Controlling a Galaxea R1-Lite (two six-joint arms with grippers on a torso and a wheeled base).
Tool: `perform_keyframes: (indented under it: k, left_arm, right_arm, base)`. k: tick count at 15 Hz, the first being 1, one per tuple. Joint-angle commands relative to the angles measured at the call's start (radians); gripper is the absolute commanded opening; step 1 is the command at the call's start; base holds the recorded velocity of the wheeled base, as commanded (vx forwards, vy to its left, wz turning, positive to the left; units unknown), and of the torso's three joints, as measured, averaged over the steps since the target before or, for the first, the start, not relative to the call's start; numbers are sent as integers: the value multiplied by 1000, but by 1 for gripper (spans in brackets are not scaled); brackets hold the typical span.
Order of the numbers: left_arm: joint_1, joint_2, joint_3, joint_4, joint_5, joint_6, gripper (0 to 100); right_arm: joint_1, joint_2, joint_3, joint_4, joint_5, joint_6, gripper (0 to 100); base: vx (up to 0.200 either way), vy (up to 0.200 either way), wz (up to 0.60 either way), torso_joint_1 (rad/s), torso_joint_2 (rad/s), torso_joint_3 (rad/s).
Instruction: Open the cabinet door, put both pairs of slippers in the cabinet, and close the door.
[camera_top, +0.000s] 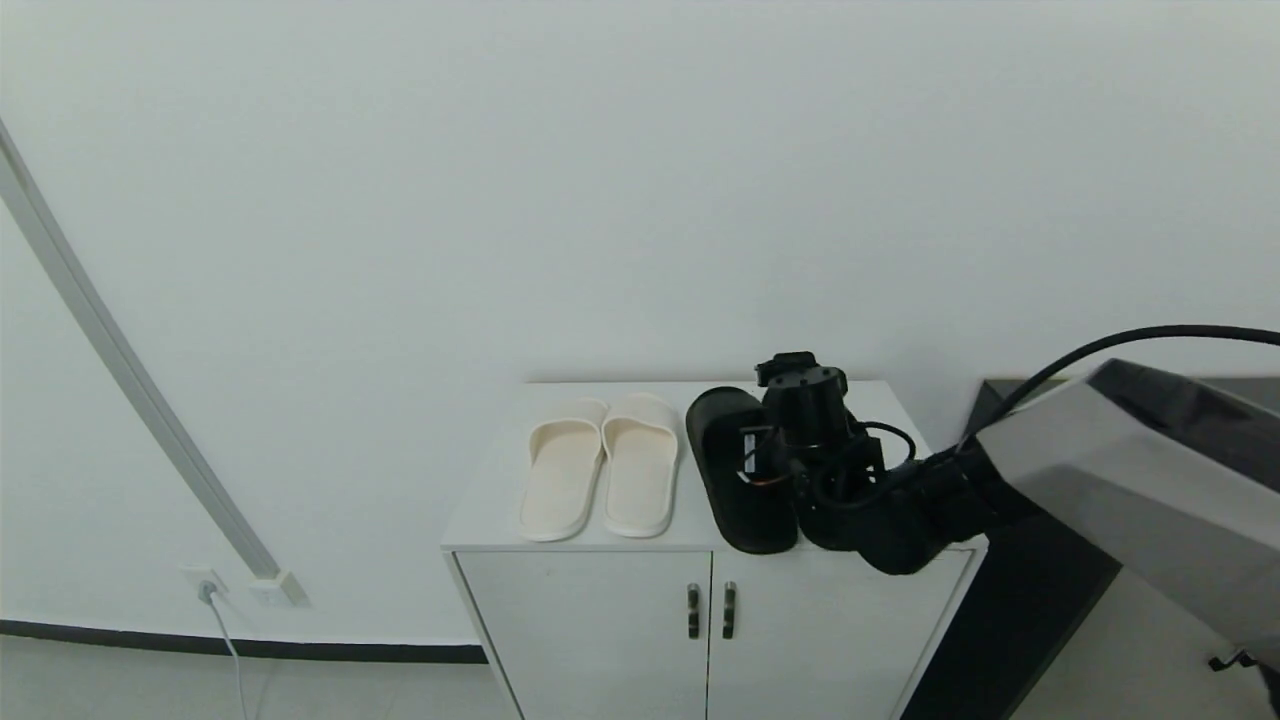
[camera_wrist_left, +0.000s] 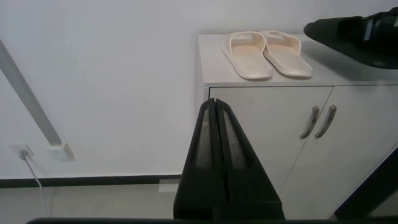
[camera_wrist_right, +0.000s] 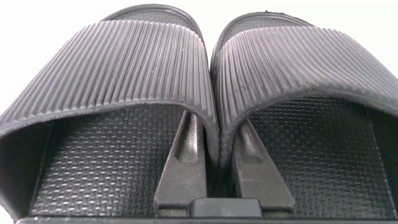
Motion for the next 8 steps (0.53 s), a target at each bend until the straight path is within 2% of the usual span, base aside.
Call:
perform_keyframes:
  k: [1, 2, 3, 7, 8]
  left_arm:
    - [0, 0, 0, 0, -1, 0, 0]
    - [0, 0, 0, 0, -1, 0, 0]
    - [0, 0, 1, -1, -1, 0, 0]
    - [0, 0, 0, 0, -1, 3, 0]
    - [0, 0, 0, 0, -1, 1, 0]
  right_arm:
    - [54, -312, 367, -137, 161, -93, 0]
    - [54, -324, 392, -154, 174, -105, 0]
    - [67, -411, 545, -262, 263, -143, 0]
    - [80, -612, 760, -259, 553, -96, 0]
    - [80, -632, 782, -255, 580, -96, 0]
  base:
    - [0, 0, 0, 0, 0, 0]
    - [0, 0, 0, 0, 0, 0]
    - [0, 0, 0, 0, 0, 0]
    - [0, 0, 0, 0, 0, 0]
    - [0, 0, 0, 0, 0, 0]
